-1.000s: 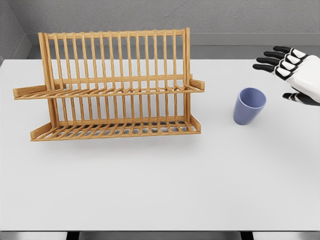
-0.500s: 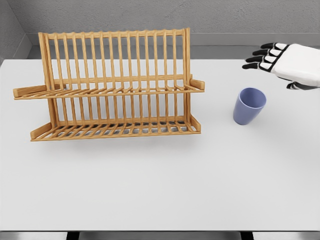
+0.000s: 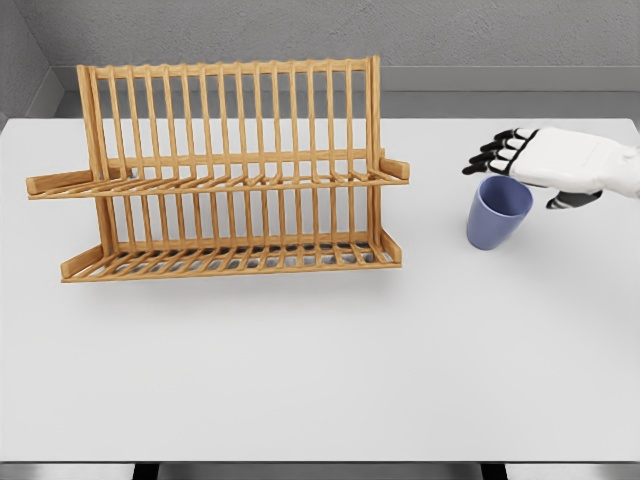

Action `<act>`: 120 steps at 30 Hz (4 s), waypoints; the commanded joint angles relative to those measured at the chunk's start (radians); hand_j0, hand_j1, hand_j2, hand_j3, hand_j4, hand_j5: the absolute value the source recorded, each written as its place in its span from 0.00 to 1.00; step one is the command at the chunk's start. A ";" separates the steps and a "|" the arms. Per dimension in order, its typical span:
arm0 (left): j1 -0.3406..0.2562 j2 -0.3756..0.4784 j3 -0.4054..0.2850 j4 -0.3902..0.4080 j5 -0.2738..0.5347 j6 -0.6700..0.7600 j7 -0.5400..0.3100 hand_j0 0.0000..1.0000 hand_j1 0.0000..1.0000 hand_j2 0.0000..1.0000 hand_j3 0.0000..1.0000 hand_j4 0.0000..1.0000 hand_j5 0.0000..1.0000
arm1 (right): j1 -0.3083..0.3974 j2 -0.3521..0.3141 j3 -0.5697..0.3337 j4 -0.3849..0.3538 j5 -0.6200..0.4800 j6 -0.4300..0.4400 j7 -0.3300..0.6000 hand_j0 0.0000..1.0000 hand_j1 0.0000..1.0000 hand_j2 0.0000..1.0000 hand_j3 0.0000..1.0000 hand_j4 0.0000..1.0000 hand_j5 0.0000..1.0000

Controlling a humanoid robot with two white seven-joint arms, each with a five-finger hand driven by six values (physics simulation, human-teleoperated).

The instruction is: Right arm put cup on second shelf

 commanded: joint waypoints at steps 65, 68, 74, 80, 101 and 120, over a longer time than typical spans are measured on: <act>0.002 0.000 0.000 0.000 0.000 0.000 0.000 1.00 1.00 1.00 1.00 1.00 1.00 | -0.121 0.059 0.122 0.112 0.000 -0.007 0.023 0.68 0.68 0.68 0.68 0.68 0.68; 0.000 0.000 0.000 0.000 0.000 0.000 0.000 1.00 1.00 1.00 1.00 1.00 1.00 | -0.123 0.059 0.101 0.105 0.000 -0.004 0.023 0.68 0.68 0.68 0.68 0.68 0.68; 0.000 0.000 0.000 0.000 0.000 0.000 0.000 1.00 1.00 1.00 1.00 1.00 1.00 | -0.150 0.063 0.078 0.105 -0.001 -0.007 0.052 0.68 0.68 0.68 0.68 0.68 0.68; 0.000 0.000 0.001 0.000 0.000 0.000 0.000 1.00 1.00 1.00 1.00 1.00 1.00 | -0.158 0.068 0.020 0.103 -0.001 -0.009 0.089 0.68 0.68 0.68 0.68 0.68 0.68; 0.000 0.000 0.000 0.000 0.000 0.000 0.000 1.00 1.00 1.00 1.00 1.00 1.00 | -0.215 0.128 -0.065 -0.067 -0.007 0.006 0.095 0.69 0.69 0.69 0.69 0.69 0.69; 0.000 0.000 0.000 0.000 0.000 0.000 0.000 1.00 1.00 1.00 1.00 1.00 1.00 | -0.229 0.209 -0.043 -0.187 -0.010 0.034 0.095 0.69 0.69 0.69 0.69 0.69 0.69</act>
